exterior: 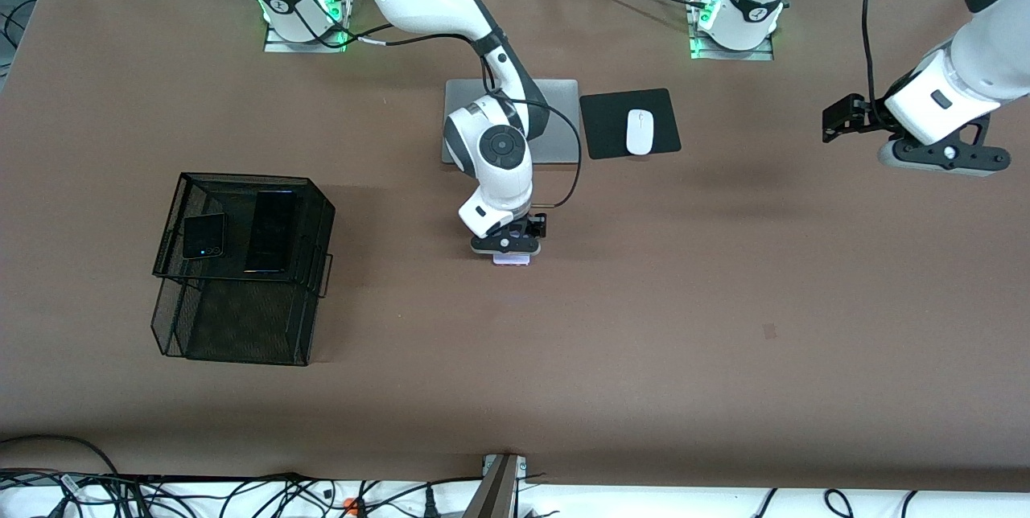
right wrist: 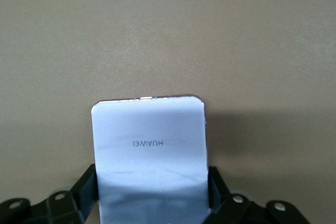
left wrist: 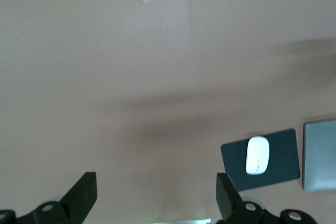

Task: Place phones with both arms
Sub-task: 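Carry the white phone with the right gripper into the basket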

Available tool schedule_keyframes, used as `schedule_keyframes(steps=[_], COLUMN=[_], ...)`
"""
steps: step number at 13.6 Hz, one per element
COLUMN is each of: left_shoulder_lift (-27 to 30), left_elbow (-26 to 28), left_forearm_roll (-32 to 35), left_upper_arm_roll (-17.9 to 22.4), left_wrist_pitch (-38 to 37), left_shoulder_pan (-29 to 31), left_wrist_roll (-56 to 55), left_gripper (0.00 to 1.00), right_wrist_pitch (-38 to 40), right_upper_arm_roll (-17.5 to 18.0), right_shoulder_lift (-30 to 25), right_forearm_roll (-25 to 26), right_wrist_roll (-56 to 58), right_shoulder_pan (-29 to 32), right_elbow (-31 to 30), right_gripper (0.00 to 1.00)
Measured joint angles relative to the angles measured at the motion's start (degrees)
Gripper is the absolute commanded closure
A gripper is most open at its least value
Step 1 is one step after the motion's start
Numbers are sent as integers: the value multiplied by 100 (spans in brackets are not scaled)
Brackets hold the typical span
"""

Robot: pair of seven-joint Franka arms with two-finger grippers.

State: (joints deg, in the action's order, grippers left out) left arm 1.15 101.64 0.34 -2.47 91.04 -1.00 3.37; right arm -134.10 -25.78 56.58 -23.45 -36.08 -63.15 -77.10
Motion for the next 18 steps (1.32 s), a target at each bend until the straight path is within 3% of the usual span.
schedule_keyframes(steps=[4, 10, 13, 18], left_shoulder_lift=[-236, -231, -451, -1159], left_elbow=[-4, -642, -1054, -1604], left_forearm_roll=[-31, -32, -32, 132], left_upper_arm_roll=[-2, 58, 91, 83], left_wrist_pitch=[-80, 124, 133, 212], left_shoulder_pan=[21, 255, 354, 372], left_wrist_roll=[72, 74, 73, 58], left_gripper=[0, 0, 0, 0], right_wrist_pitch=[902, 3402, 3692, 3617], right_upper_arm_roll=[-224, -1278, -1608, -1640], right_shoulder_lift=[-337, -2036, -2182, -1984], right_forearm_roll=[-1, 8, 27, 147], right_wrist_roll=[-4, 932, 2314, 4636], right_shoulder_pan=[19, 518, 1330, 2969], right_elbow=[240, 300, 235, 415], right_gripper=[100, 100, 100, 100])
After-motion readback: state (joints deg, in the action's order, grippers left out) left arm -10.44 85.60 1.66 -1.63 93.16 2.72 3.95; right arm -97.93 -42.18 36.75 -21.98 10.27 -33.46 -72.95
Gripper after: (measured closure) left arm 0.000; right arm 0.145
